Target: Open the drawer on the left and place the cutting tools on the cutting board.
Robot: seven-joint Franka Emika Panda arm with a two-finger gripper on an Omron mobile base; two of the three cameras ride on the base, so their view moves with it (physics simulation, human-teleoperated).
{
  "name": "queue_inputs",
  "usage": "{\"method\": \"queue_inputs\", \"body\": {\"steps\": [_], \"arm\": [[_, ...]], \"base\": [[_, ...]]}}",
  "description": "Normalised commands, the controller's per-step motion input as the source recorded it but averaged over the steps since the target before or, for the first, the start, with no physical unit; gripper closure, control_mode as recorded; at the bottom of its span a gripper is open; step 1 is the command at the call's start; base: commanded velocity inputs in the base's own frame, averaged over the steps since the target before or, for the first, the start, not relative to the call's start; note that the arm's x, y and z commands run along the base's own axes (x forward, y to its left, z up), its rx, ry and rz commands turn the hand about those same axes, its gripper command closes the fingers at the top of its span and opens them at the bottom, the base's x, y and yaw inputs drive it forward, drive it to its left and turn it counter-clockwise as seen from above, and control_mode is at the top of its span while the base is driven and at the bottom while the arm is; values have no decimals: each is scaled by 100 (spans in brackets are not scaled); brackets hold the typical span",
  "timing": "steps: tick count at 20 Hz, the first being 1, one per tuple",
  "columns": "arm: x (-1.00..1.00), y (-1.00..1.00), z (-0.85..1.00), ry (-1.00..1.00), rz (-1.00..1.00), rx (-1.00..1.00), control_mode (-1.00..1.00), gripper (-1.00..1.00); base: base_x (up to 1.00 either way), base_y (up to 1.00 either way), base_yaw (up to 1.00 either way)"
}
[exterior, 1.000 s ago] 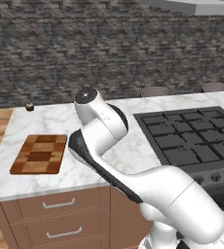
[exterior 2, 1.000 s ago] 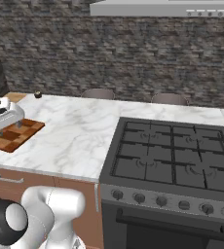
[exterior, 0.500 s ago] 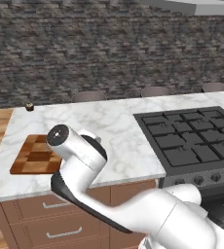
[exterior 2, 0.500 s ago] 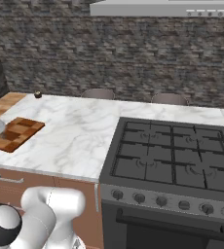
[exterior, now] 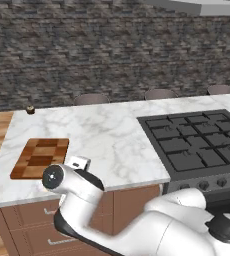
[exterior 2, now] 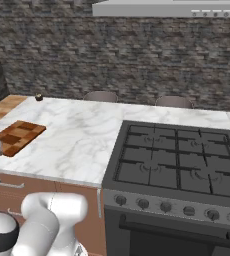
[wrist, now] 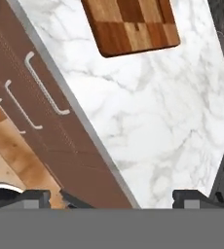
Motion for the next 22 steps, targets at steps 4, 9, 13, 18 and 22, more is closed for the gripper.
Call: {"method": "queue_inputs", "body": {"steps": [4, 9, 13, 18, 22], "arm": [[0, 20, -75, -10, 21, -11, -100, -100], [0, 23, -74, -12, 22, -13, -100, -100], [0, 24, -53, -16, 19, -14, -100, -100], [0, 12, -37, -27, 9, -9, -100, -100], [0, 21, -30, -17, 0, -13, -100, -100]], "base": [[0, 0, 0], [0, 0, 0], [0, 0, 0], [0, 0, 0], [0, 0, 0]]}}
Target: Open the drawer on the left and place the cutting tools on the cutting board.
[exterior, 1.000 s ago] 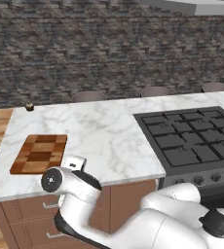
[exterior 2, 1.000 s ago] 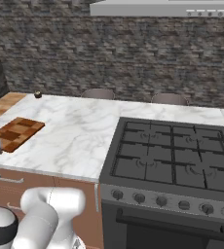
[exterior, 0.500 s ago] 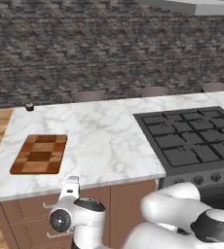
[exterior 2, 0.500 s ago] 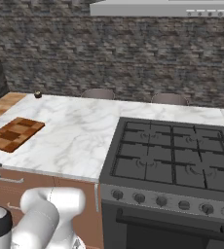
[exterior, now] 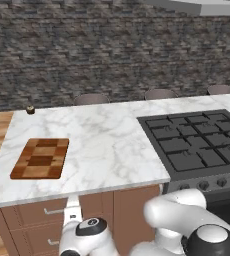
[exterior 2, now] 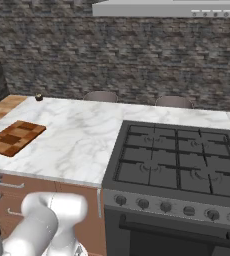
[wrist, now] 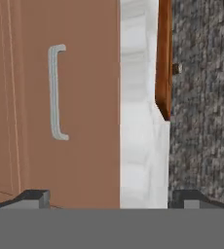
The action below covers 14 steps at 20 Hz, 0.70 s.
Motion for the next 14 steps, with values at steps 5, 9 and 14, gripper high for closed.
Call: {"method": "queue_inputs", "body": {"steps": [5, 9, 14], "arm": [[0, 59, -24, -8, -5, -21, -100, -100], [13, 59, -19, -2, -14, -8, -100, -100], [8, 12, -6, 1, -4, 0, -100, -100]], "base": [[0, 0, 0], [0, 0, 0], [0, 0, 0]]}}
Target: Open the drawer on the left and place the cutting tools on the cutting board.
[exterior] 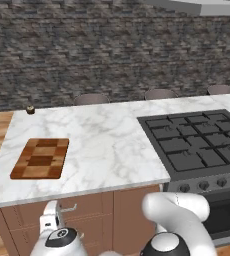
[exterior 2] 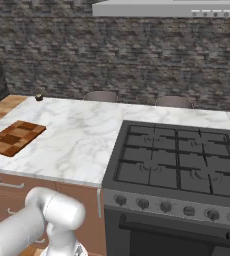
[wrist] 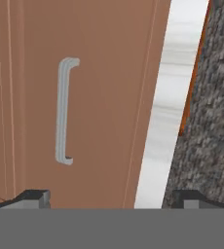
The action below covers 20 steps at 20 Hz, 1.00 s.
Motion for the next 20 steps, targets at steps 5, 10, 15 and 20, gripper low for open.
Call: {"method": "queue_inputs", "body": {"steps": [5, 10, 15, 20], "arm": [[4, 0, -24, 0, 0, 0, -100, -100], [5, 0, -34, 0, 0, 0, -100, -100], [11, 0, -26, 0, 0, 0, -100, -100], [19, 0, -17, -3, 0, 0, -100, -100]], "base": [[0, 0, 0], [0, 0, 0], [0, 0, 0], [0, 0, 0]]}}
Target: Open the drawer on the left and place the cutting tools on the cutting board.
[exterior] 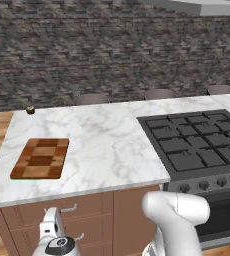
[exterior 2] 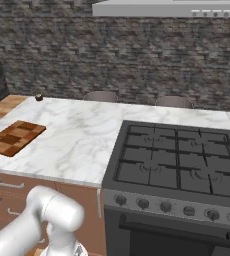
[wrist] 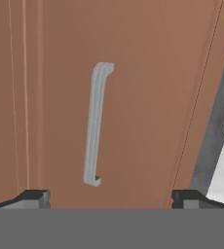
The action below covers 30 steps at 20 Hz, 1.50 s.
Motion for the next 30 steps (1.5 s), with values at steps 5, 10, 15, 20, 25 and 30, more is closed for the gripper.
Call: {"method": "queue_inputs", "body": {"steps": [5, 10, 15, 20, 25, 30], "arm": [[20, 0, -20, -7, 0, 0, -100, -100], [20, 0, -23, -7, 0, 0, -100, -100], [21, 0, -18, -4, 0, 0, -100, -100], [25, 0, -16, 0, 0, 0, -100, -100], [25, 0, -4, 0, 0, 0, -100, -100], [19, 0, -9, 0, 0, 0, -100, -100]], "base": [[0, 0, 0], [0, 0, 0], [0, 0, 0], [0, 0, 0], [0, 0, 0], [0, 0, 0]]}}
